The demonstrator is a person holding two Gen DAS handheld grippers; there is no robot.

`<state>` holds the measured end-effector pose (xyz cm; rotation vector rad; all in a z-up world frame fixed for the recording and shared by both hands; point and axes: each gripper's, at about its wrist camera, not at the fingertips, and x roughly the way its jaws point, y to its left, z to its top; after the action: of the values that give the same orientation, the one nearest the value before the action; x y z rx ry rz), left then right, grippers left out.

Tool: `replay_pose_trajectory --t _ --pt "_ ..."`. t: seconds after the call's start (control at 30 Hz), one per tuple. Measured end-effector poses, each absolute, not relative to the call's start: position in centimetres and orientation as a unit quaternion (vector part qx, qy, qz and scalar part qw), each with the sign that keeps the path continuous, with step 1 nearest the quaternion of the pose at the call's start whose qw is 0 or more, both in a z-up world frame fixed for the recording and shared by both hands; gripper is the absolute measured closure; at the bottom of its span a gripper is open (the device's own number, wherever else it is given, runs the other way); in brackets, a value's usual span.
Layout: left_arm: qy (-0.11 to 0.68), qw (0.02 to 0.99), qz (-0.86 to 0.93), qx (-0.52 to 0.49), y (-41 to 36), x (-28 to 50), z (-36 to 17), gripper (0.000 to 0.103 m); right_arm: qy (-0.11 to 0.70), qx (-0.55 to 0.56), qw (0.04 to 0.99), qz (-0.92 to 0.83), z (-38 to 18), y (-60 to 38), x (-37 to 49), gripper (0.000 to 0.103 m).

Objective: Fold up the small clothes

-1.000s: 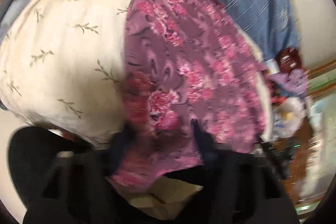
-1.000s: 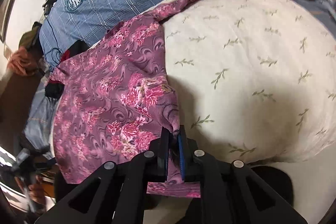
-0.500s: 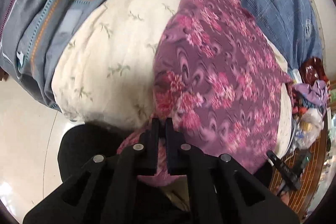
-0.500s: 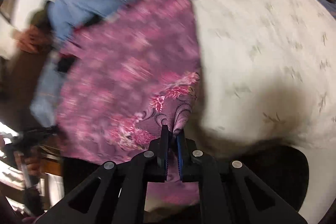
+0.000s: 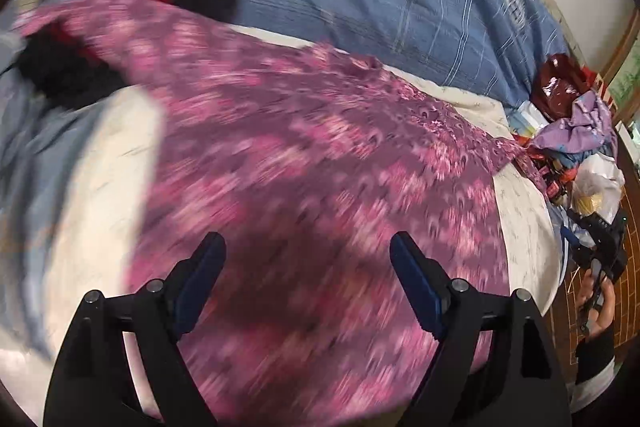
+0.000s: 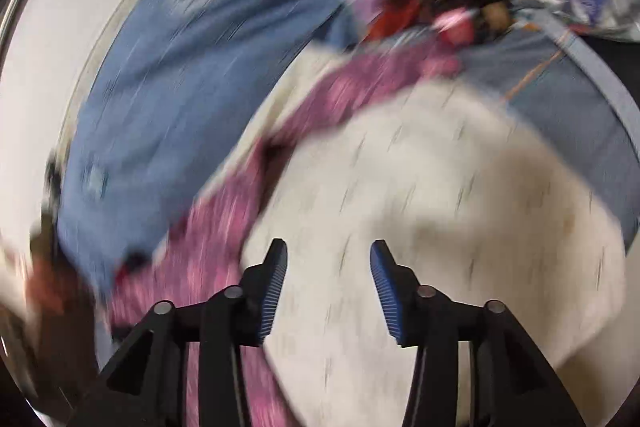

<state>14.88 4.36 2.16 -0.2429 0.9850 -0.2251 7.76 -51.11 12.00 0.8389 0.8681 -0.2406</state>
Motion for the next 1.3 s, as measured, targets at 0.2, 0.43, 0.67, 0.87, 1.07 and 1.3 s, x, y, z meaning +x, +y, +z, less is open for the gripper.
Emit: replay_pose_trajectory --t 0.2,0.43,0.67,0.87,1.07,1.3 --pt "0.472 0.866 -0.124 -0.105 -1.5 22.8 0.3 0.019 0.368 0.504 0.762 -0.172 6.9 -57.5 15.3 0.049" --pt "0.446 0.880 -0.144 -0.084 -3.1 25.5 -0.6 0.019 0.304 0.548 0.745 -0.228 3.2 -60.2 19.9 0.056" --pt "0.448 0.877 -0.125 -0.125 -0.7 27.0 -2.3 0.019 0.348 0.392 0.811 -0.260 8.1 -58.0 24.2 0.100" --pt "0.440 0.881 -0.107 -0.138 0.9 27.2 -1.8 0.019 0.352 0.276 0.881 -0.155 14.5 -48.7 27.8 0.100" --pt "0.434 0.885 -0.093 -0.141 3.6 26.9 -0.9 0.019 0.379 0.223 0.898 -0.021 15.9 -36.1 32.3 0.100" --pt "0.424 0.888 -0.073 -0.164 8.1 26.8 0.4 0.019 0.436 0.184 0.876 0.097 12.7 -21.1 34.7 0.100"
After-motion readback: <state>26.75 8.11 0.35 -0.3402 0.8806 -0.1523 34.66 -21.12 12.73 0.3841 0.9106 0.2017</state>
